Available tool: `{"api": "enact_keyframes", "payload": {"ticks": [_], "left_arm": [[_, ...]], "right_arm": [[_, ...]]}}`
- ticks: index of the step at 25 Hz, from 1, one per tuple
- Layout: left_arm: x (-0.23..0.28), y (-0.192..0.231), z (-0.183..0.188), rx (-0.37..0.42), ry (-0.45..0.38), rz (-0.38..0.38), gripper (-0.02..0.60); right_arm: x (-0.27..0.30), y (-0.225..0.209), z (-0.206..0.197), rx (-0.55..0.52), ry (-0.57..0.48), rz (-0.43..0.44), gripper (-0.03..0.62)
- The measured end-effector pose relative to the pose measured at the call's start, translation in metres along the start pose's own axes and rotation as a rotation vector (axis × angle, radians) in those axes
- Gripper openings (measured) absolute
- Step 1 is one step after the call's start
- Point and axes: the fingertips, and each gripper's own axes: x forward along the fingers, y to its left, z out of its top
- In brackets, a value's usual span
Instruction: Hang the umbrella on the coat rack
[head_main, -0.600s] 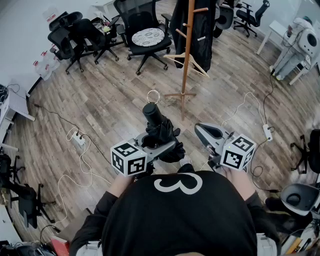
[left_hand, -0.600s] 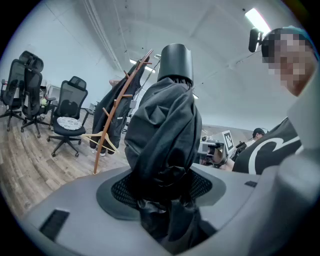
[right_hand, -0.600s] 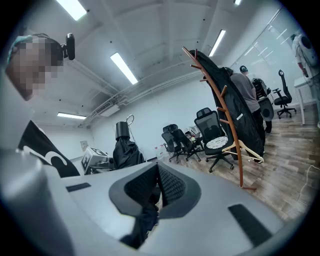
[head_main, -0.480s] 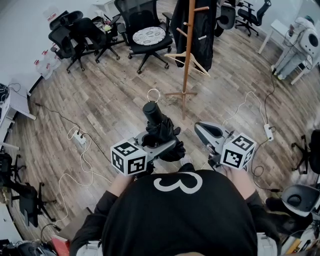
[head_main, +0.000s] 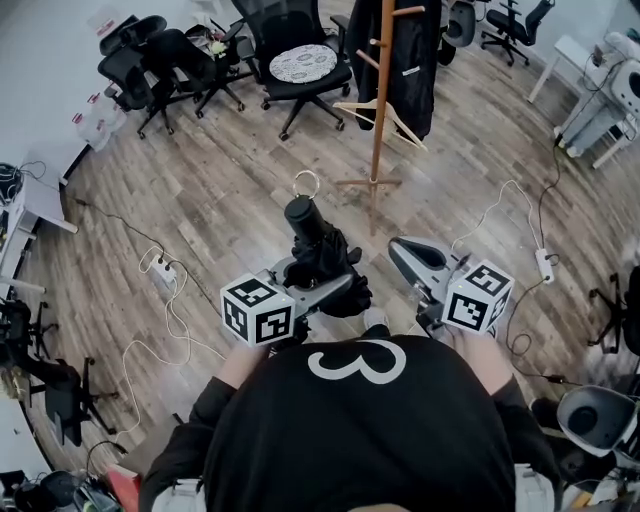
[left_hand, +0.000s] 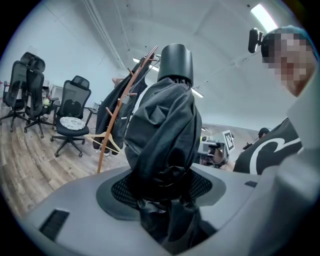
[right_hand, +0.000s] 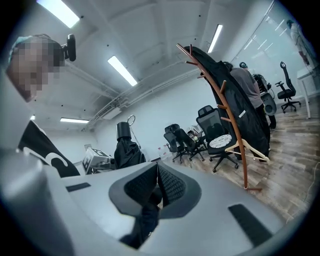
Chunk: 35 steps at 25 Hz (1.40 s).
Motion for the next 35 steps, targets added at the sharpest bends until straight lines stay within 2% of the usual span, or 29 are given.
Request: {"api": "enact_keyframes", "payload": {"ticks": [17,25,35], "left_arm": [[0.103,0.035,0.039,-0.018,0.063,-0.008,0.272],[0.158,0.052,0.065,-0.013,0.074,0.007,0.272],[0.183,0.056,0.097,0.017,0.058,0.029,0.272]], "right_arm": [[0.003,-0.11,0.029,0.071,0.022,-0.021,0.026],[0.004,-0.168,0.053,0.083,0.015,0.004,0.026],[0.0,-0.194,0.088,0.038,-0.021,0.024,0.026]]}}
